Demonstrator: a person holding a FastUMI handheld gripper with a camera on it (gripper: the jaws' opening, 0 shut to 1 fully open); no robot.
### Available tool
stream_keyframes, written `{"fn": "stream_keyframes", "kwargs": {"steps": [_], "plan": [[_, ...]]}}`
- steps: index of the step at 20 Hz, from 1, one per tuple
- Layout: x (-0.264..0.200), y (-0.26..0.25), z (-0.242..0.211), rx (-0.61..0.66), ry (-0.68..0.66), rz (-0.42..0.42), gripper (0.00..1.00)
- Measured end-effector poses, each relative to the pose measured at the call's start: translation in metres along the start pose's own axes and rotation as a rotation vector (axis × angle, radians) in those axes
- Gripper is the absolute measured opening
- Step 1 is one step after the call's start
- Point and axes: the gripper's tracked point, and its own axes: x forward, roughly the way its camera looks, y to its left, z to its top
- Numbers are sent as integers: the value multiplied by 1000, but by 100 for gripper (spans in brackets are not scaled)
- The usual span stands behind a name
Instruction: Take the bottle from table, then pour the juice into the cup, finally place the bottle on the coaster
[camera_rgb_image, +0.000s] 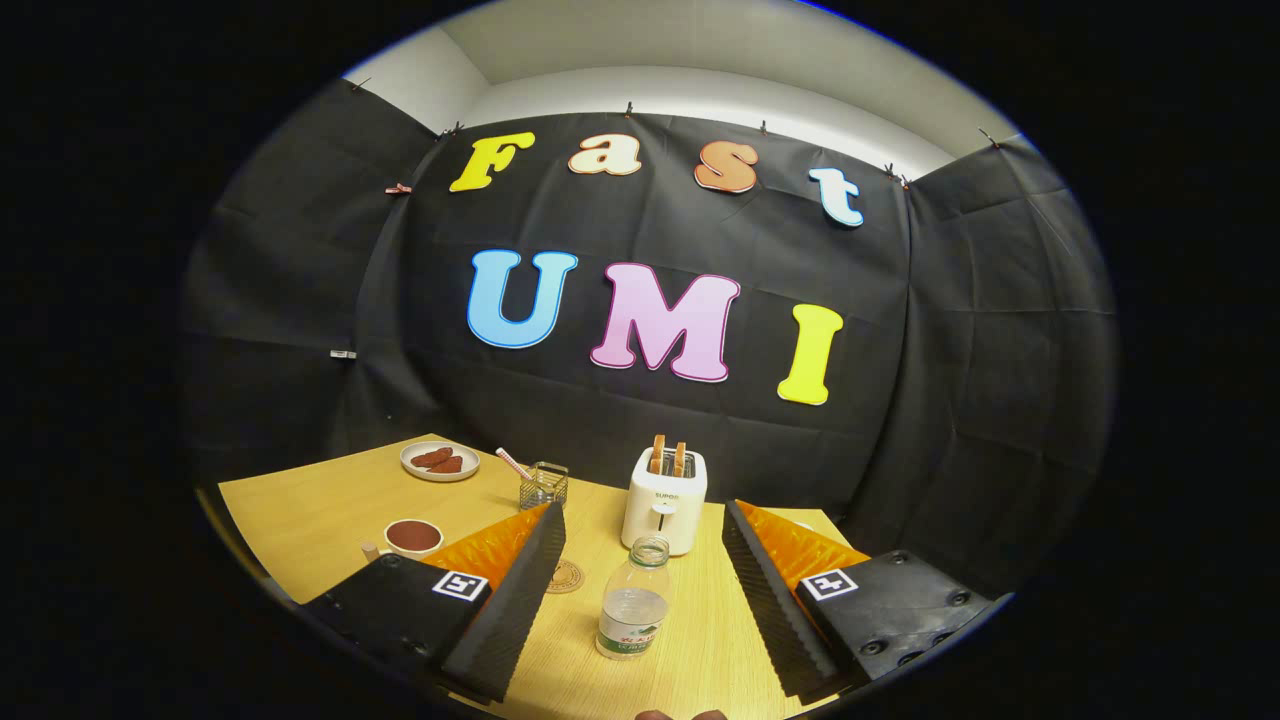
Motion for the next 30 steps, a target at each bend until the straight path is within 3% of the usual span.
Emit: {"fn": "stream_keyframes", "kwargs": {"steps": [30], "plan": [[25,2,-19,43,34,11,97]]}}
